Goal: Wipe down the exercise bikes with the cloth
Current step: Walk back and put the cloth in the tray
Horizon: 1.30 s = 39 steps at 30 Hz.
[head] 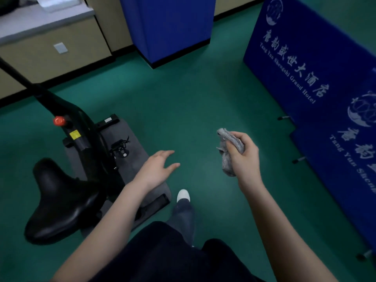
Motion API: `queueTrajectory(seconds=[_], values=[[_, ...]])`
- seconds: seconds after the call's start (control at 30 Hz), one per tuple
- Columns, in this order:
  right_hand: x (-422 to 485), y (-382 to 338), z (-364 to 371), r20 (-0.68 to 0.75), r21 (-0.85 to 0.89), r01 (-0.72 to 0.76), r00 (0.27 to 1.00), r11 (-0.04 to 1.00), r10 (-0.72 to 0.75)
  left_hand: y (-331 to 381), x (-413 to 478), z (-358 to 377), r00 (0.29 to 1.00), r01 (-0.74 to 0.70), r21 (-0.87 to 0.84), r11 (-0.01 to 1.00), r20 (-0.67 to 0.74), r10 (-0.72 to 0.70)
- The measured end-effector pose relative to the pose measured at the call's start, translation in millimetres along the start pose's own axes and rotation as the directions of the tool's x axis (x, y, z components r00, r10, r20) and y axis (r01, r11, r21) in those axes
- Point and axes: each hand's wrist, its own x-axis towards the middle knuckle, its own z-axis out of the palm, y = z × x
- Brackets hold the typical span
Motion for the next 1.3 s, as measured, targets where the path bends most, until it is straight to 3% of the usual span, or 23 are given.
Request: queueTrajectory(seconds=[0.33,0.7,1.0,1.3], values=[[147,-41,91,0.180,-0.039,0.038,0.983,0.999,-0.030,-23,133,-81,0.986,0.076,-0.056,0.996,-0.145,-0.083],[276,-42,147,0.379,-0.041,-0.061,0.923,0.997,0.072,-40,214,-114,0.919,0.285,-0.169,0.943,-0.230,-0.319],[437,-56,145,0.486,-0.025,-0.032,0.873,0.999,0.040,21,347,-131,0.894,0.395,0.124,0.910,-0.279,-0.350],[543,-64,174,0.515,-0.048,-0.119,0.848,0.992,0.126,38,423,-162,0.870,0.440,0.140,0.887,-0.312,-0.383]])
